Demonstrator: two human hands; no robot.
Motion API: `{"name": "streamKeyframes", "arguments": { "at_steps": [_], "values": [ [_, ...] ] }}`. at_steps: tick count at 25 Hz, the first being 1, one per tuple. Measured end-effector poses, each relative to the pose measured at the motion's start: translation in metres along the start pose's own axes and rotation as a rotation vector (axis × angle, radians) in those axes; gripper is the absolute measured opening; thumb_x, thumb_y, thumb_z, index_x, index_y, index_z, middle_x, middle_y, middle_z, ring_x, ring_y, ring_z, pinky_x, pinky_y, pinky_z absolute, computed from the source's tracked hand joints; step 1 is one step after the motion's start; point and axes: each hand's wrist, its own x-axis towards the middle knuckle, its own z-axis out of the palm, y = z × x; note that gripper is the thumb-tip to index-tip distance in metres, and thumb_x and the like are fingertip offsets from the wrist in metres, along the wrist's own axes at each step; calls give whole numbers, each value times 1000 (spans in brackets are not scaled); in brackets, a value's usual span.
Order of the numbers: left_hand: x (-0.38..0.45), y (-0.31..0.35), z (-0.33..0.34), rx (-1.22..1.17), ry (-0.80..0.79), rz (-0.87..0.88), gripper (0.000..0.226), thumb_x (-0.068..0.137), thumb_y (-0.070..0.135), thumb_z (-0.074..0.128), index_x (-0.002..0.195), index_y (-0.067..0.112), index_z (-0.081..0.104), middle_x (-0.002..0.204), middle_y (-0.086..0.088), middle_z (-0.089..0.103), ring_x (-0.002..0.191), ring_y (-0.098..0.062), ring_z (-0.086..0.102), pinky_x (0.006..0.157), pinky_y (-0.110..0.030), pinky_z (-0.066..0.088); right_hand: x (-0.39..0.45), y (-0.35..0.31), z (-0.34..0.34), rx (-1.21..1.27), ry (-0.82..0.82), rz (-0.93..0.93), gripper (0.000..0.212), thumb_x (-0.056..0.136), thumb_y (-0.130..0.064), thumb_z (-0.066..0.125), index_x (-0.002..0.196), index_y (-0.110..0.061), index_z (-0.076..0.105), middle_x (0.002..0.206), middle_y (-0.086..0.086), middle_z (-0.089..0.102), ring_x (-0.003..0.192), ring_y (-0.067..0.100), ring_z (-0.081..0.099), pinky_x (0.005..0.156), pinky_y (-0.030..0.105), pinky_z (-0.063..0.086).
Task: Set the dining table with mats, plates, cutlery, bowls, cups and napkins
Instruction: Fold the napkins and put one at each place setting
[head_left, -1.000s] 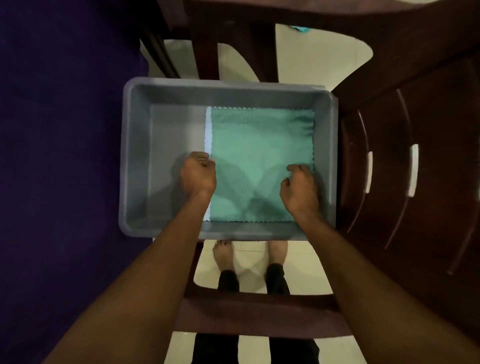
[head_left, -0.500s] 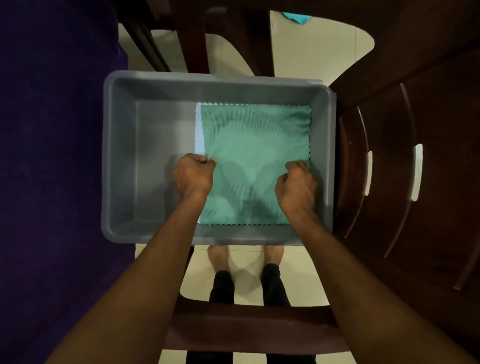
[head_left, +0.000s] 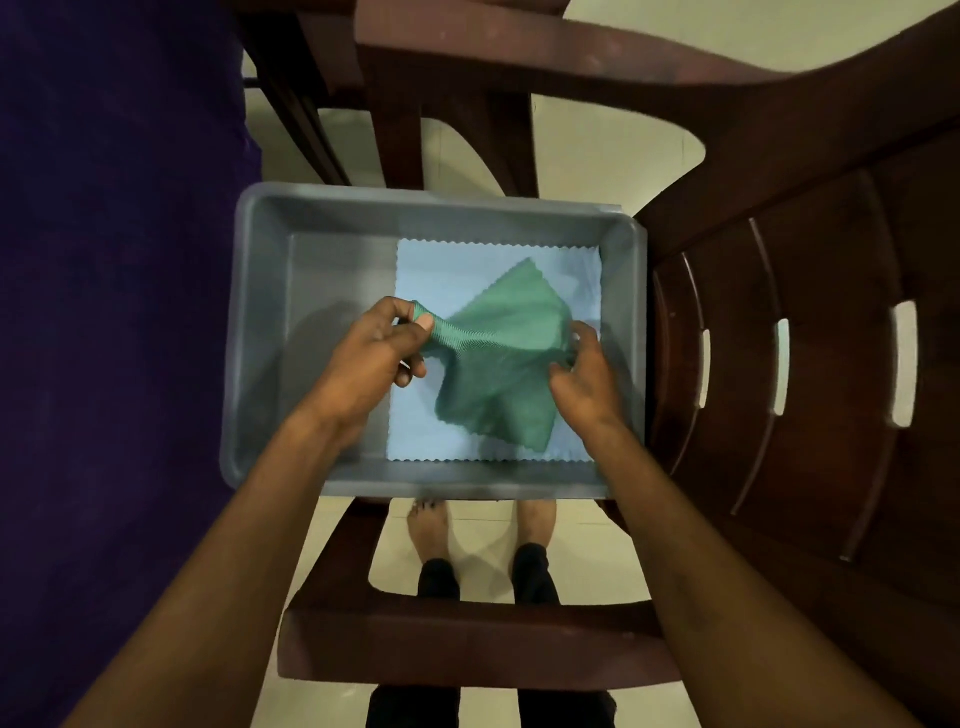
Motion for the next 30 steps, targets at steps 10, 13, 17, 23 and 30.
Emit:
{"name": "streamKeyframes", "arguments": {
  "at_steps": [10,13,17,23,30],
  "values": [
    [-80,66,-48,-36,-16,92,28,102,31,58,120,10,59,78,3,65,67,-7,56,64,-24,44,-62,-33,-11,665,-401,157,68,88,11,60,138,-35,55,114,13,68,105,23,67,98,37,53],
    [-110,87,-65,-48,7,121,24,102,31,57,118,13,60,90,-4,65,70,-9,56,65,-24,45,-94,-52,-20,836,-450,109,66,89,10,64,139,-34,57,117,13,68,115,27,66,103,43,52],
    [-150,117,-87,-113,67,174,13,102,25,58,110,15,60,86,2,67,67,-6,57,59,-19,45,-133,-93,-46,823,-379,-48,55,84,14,67,127,-18,68,98,12,67,99,26,67,93,35,56],
    [-207,148,-122,-148,234,256,21,96,13,68,100,19,48,92,-8,73,68,-13,67,58,-23,45,-198,-170,-112,567,-138,-323,29,85,14,67,103,-9,75,105,9,75,101,25,70,77,24,59],
    [-249,173,-138,-97,214,343,21,89,15,77,105,25,69,111,-4,73,98,-18,71,74,-26,57,-251,-228,-165,66,170,-576,20,92,-7,71,104,-23,74,104,0,70,100,16,68,90,39,59]
  ]
}}
